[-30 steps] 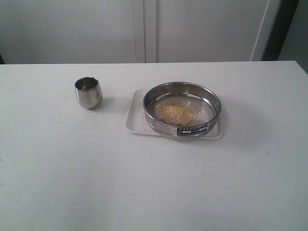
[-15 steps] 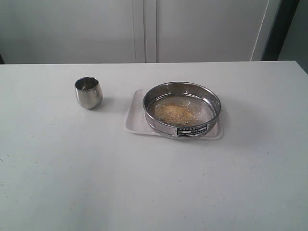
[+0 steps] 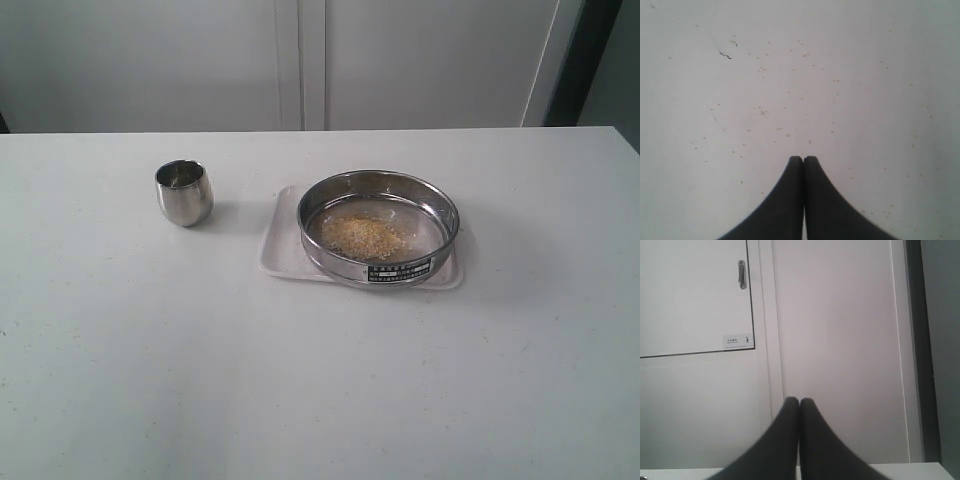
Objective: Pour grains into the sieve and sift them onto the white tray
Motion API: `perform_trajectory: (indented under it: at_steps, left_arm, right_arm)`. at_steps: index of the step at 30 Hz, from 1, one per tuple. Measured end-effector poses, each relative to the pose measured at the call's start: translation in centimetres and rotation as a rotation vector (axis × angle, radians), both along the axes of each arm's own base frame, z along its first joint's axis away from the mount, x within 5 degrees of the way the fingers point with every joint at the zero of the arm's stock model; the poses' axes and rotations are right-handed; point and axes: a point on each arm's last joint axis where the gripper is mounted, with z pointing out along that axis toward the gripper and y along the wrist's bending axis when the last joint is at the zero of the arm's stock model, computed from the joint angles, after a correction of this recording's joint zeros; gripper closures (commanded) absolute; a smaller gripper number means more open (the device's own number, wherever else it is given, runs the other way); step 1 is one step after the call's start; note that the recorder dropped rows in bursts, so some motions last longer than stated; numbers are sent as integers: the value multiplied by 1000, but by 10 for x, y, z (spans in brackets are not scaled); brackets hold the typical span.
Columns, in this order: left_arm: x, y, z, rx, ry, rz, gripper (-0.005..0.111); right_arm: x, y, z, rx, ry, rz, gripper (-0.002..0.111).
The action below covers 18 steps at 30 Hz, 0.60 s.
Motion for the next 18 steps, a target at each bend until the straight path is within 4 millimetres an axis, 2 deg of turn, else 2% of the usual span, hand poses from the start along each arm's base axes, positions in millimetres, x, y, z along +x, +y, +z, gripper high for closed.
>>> perform_trajectory:
  at_steps: [4,11,18]
  left_arm:
    - [0,0,0,0,0,0,107]
    - [0,0,0,0,0,0,107]
    - [0,0,0,0,0,0,107]
  right_arm:
    - [0,0,2,-21,21,-6,108]
    - [-4,0,33,-42,72,-7,108]
    - [15,3,59,-70,274,1,108]
